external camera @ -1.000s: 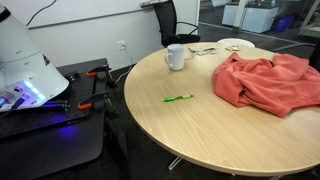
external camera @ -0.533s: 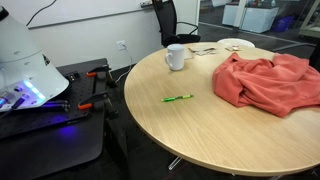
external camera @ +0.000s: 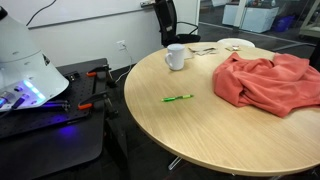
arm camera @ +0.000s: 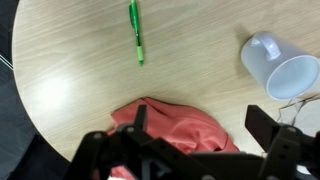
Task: Put the pen in the mug
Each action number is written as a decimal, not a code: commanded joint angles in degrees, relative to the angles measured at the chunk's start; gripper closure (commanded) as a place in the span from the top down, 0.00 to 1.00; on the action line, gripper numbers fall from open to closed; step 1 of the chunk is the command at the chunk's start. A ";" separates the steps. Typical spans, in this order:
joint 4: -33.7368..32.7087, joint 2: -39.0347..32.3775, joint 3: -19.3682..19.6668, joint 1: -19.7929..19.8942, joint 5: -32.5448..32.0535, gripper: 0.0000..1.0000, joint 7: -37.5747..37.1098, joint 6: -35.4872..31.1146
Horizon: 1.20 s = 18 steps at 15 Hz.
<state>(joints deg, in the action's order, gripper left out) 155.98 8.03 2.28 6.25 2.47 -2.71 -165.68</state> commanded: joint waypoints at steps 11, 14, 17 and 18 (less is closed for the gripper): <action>-7.03 -20.21 6.01 1.72 -1.47 1.00 -0.79 -5.92; -6.48 -19.86 6.19 1.69 -1.37 1.00 -0.02 -4.54; -7.52 -22.30 6.66 1.48 -1.38 1.00 -0.01 -5.07; -7.69 -22.48 6.71 1.44 -1.39 1.00 -0.01 -5.08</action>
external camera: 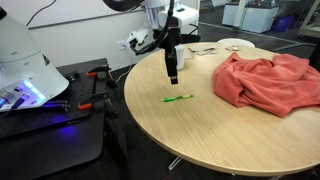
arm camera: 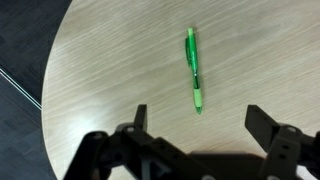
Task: Put the pen in the mug
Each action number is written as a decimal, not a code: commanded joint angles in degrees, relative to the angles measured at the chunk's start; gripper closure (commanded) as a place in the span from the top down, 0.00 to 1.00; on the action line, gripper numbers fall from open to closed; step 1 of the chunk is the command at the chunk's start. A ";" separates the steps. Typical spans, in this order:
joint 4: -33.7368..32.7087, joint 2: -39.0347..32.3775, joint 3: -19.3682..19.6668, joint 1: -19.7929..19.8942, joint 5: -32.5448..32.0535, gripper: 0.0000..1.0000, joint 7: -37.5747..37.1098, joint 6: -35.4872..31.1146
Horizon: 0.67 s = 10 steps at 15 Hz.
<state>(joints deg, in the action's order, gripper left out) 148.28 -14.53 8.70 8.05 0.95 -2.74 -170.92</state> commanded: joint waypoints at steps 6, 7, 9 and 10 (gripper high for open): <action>-1.50 -2.34 -1.97 0.53 1.27 1.00 1.88 -0.20; -1.94 -3.33 -2.14 0.42 1.26 1.00 1.70 -0.55; -2.94 -5.20 -3.42 1.03 1.66 1.00 2.42 -0.55; -3.54 -6.23 -3.69 1.04 1.55 1.00 2.45 -0.54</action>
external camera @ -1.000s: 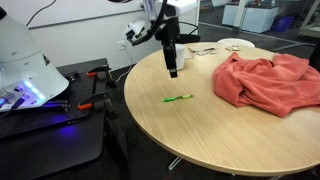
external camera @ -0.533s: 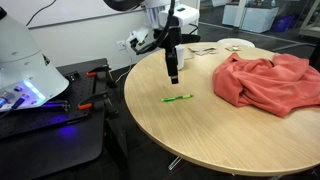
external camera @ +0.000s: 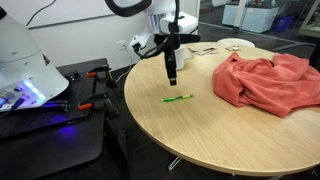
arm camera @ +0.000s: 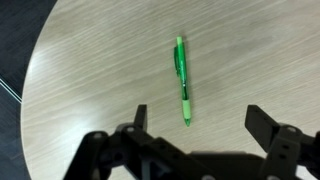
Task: Put the pen in the mug
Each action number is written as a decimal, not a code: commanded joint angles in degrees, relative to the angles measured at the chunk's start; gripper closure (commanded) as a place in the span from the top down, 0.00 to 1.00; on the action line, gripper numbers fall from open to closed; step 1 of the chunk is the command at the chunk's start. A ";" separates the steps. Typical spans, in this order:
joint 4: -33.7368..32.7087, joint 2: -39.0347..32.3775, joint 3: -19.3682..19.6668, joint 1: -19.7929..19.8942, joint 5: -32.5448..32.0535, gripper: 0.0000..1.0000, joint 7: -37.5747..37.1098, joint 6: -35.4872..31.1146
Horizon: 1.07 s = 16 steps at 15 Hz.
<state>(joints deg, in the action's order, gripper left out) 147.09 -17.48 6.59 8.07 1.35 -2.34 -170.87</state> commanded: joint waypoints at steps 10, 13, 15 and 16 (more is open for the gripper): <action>-9.52 -12.28 -3.52 3.29 -0.06 1.00 6.20 -0.99; -11.31 -14.52 -4.62 4.63 -0.04 1.00 7.88 -2.08; -12.44 -15.77 -5.09 5.26 -0.05 1.00 8.29 -2.35; -13.00 -16.40 -5.06 5.27 -0.13 1.00 8.33 -2.55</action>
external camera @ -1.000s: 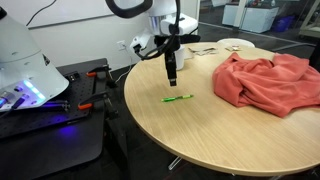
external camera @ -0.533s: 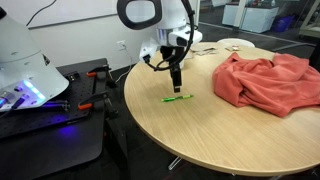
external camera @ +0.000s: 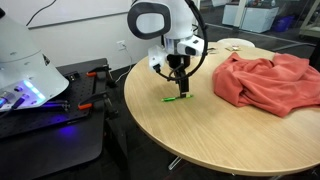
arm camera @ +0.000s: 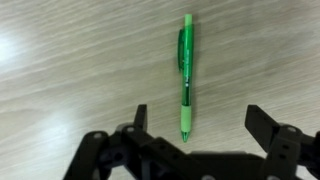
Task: Put the pen in the mug
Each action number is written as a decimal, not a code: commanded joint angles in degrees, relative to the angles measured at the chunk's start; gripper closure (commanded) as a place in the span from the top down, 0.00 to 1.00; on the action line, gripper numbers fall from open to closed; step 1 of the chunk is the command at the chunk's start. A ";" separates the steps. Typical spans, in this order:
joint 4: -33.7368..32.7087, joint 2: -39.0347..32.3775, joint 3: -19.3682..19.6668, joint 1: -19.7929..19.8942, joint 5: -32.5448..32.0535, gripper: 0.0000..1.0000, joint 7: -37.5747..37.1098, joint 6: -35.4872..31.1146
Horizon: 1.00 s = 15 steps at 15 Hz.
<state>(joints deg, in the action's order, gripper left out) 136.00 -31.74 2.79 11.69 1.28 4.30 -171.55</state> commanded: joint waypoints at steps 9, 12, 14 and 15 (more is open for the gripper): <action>-5.67 -6.30 -1.06 1.68 -0.48 1.00 1.21 -2.99; -6.57 -7.24 -0.75 1.38 -0.43 0.85 0.82 -3.28; -7.04 -7.72 -0.80 1.42 -0.43 0.66 0.81 -3.49; -7.24 -7.90 -0.75 1.37 -0.41 0.56 0.72 -3.40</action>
<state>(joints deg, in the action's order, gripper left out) 129.73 -38.60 2.33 12.45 1.19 4.39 -173.33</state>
